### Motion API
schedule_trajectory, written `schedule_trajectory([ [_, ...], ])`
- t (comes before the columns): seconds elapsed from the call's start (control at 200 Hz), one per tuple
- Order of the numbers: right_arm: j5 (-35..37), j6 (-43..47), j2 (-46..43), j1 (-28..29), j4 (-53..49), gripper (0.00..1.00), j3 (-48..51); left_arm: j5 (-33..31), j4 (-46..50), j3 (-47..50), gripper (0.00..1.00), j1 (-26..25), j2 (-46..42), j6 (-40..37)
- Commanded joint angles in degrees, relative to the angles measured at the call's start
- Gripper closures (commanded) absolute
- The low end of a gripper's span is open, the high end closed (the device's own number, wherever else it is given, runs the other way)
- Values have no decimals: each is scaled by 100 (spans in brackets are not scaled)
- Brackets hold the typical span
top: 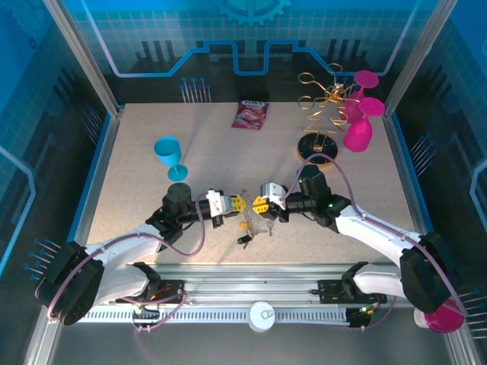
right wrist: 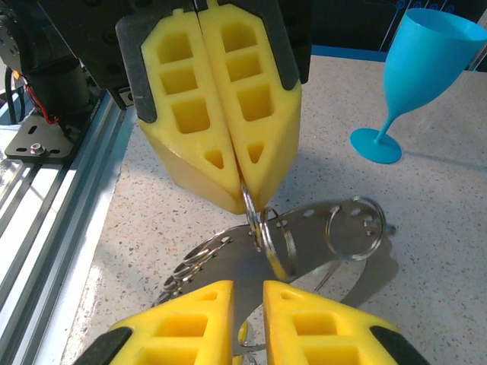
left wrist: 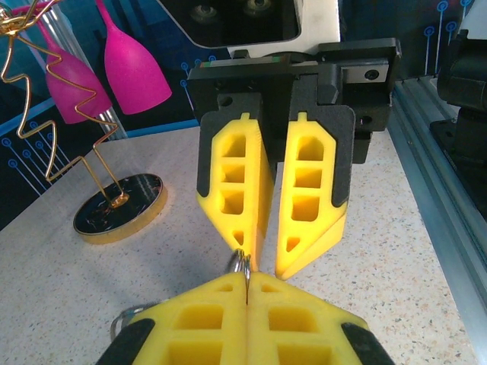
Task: Put the keys on the keyring
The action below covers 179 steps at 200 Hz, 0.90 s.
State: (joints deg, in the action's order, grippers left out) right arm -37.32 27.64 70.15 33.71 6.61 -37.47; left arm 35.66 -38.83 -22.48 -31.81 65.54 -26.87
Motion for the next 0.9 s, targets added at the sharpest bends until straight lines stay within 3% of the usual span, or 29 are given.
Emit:
schedule_trajectory([
  [0.0,24,-39,94,82,292,80,-92,240,-37,-243,100,32,-50,-19],
  [0.54,-178,-268,384,159,740,79,-258,258,-22,-249,100,33,-15,-37],
  [0.625,-209,-268,414,166,736,85,-278,241,-31,-249,100,30,-8,-24],
  [0.705,-217,-259,416,163,697,100,-301,199,-43,-248,100,29,-7,-3],
  [0.841,-173,-179,315,157,267,100,-457,-140,269,-313,100,31,-100,-3],
  [0.891,-103,-41,273,153,-184,100,-636,-277,595,-378,94,32,-177,-88],
])
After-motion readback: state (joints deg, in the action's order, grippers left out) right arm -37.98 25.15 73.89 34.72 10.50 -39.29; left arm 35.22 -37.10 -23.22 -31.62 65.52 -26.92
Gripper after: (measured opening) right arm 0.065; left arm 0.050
